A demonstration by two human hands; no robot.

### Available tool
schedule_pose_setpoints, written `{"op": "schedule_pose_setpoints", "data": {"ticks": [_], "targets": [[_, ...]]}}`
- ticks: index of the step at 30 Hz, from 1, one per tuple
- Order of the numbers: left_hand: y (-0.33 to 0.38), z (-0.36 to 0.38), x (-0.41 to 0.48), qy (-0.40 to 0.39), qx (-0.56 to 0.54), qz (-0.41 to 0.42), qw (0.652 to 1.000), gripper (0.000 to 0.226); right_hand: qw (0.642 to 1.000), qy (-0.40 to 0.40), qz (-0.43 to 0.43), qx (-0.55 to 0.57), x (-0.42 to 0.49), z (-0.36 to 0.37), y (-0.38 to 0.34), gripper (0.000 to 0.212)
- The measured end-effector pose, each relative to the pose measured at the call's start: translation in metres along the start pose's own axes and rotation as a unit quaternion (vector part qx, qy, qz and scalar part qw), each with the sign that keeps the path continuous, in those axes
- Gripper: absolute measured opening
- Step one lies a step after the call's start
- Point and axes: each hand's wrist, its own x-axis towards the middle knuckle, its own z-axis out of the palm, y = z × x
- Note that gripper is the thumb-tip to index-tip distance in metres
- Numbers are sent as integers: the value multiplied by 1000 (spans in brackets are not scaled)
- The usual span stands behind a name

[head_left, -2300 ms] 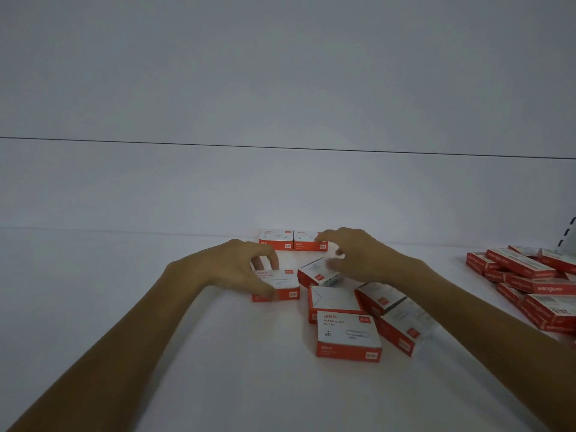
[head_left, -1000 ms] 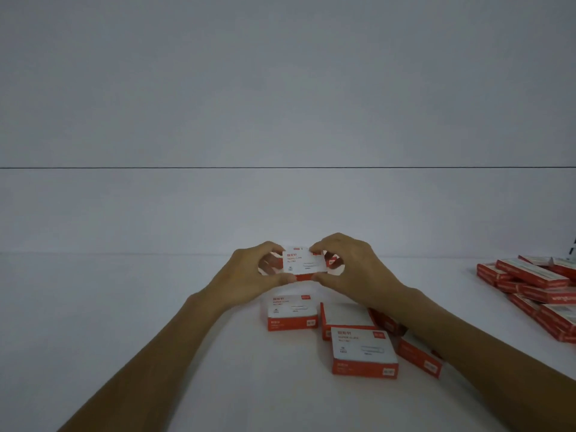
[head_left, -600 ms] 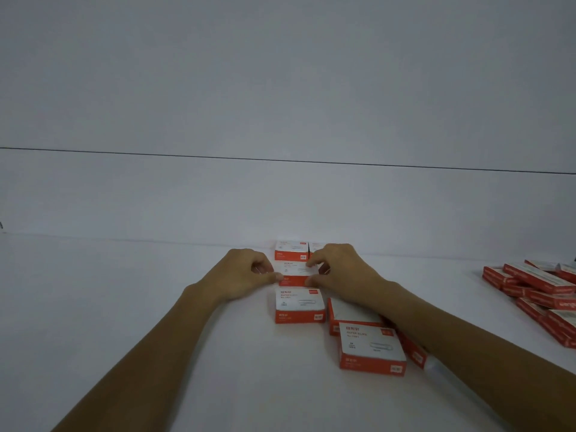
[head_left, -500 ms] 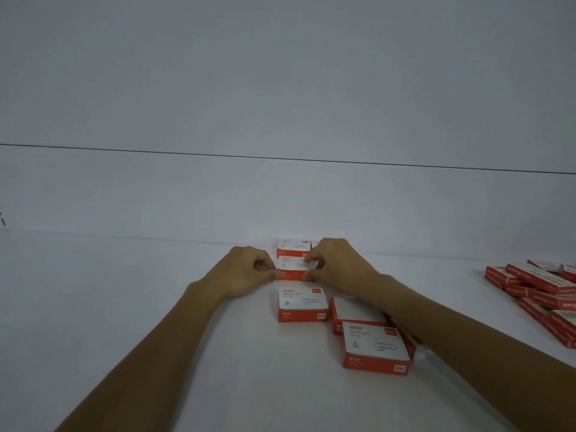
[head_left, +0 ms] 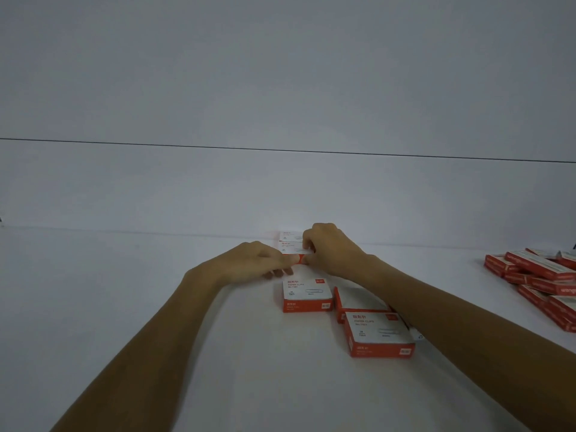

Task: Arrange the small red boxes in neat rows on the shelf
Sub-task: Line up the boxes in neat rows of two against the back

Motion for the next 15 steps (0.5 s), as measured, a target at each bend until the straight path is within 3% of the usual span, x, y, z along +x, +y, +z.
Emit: {"op": "schedule_pose_setpoints", "data": {"ticks": [4, 9, 12, 15], "targets": [[7, 0, -3, -48, 20, 1, 999, 36, 1000, 4, 6, -20, 1, 4, -2, 17], [21, 3, -2, -120, 122, -22, 985, 63, 1000, 10, 25, -10, 7, 8, -3, 19], [18, 10, 3, -93, 197, 8, 976, 54, 1000, -14, 25, 14, 5, 4, 2, 31], [10, 15, 5, -31, 157, 44, 986, 46, 995, 11, -3, 98, -11, -13, 13, 35]]}}
